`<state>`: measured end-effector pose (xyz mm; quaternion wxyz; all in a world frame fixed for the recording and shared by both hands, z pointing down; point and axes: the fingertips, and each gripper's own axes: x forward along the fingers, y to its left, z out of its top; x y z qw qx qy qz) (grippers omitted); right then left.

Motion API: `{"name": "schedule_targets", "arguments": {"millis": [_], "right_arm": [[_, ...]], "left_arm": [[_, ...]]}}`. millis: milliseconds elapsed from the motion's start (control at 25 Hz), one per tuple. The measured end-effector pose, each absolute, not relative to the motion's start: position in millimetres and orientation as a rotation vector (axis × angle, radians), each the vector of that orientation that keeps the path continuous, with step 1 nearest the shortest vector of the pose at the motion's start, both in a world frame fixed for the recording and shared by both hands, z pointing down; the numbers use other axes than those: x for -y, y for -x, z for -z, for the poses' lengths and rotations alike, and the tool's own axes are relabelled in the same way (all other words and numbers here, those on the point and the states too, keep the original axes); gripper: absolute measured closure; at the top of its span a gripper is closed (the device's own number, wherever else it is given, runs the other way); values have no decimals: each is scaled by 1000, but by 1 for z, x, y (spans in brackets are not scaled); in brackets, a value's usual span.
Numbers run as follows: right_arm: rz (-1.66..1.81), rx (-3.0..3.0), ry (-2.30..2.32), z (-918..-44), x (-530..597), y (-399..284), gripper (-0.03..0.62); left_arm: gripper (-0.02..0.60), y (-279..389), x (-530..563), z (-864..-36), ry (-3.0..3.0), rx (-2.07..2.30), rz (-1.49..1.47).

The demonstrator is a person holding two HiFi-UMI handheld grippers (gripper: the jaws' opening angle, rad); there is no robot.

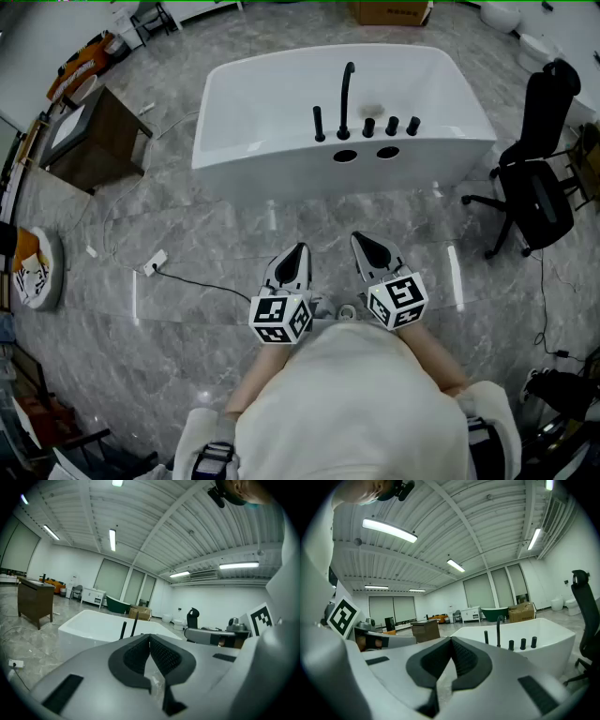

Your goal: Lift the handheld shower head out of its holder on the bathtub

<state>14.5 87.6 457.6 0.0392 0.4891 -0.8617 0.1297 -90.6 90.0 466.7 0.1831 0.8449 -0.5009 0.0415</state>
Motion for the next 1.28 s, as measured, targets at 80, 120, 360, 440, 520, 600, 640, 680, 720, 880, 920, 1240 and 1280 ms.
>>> {"name": "schedule_targets", "arguments": {"millis": [80,120,360,440,520,600,640,680,720,880,920,1240,1280], "right_arm": [[-397,2640,-1496,-458,-90,-14,574],[-397,2639,-1497,-458,-91,-14,574],[-391,2628,-1500,-460,-95,-16,574],[-389,2621,-1501,-460,-97,-20,574],[-383,2617,-1500,-460,-99,-25,574],[-376,2621,-1500,-459,-101,-28,574],[-374,2627,-1503,-459,-101,-29,574],[-375,2636,-1507,-457,-102,-31,574],[-380,2646,-1511,-456,-102,-32,574],[-398,2664,-1530,-454,-98,-41,574],[-400,2666,-1533,-454,-97,-42,574],[-432,2663,-1523,-459,-84,-44,574],[-432,2660,-1525,-459,-80,-44,574]], "left_arm": [[557,89,-90,-465,-2388,1411,-122],[557,89,-91,-465,-2390,1409,-125],[560,89,-91,-466,-2383,1408,-126],[560,87,-92,-467,-2378,1412,-124],[560,85,-92,-466,-2376,1420,-123],[560,84,-92,-466,-2370,1433,-122],[560,84,-92,-467,-2363,1440,-121],[560,84,-91,-467,-2354,1447,-119],[560,85,-91,-468,-2344,1453,-115],[560,87,-88,-471,-2305,1473,-110],[560,87,-87,-472,-2297,1476,-112],[560,91,-74,-483,-2244,1478,-124],[560,91,-70,-484,-2242,1476,-128]]}}
